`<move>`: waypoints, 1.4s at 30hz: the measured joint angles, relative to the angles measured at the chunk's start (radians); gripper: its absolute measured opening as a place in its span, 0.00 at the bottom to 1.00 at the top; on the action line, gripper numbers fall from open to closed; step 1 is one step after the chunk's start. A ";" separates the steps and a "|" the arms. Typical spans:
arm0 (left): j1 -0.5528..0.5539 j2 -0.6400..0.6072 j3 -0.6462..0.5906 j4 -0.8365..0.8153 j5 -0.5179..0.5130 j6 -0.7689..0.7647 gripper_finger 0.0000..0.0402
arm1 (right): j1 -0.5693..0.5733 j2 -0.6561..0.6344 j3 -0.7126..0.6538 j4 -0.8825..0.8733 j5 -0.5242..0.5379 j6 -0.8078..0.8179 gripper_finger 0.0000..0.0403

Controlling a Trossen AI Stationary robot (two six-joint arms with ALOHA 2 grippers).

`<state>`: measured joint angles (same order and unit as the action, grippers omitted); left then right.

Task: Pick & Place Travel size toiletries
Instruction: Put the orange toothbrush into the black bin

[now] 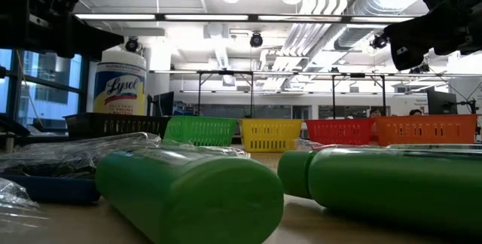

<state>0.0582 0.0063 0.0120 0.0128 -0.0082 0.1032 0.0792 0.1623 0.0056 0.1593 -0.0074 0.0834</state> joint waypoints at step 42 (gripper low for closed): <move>0.000 0.006 0.000 0.000 0.000 0.006 0.00 | 0.265 1.025 0.871 -0.762 0.296 0.350 0.01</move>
<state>0.0582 0.0122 0.0116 0.0128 -0.0078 0.1089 0.3440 1.1874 0.8768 -0.6024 0.2882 0.4334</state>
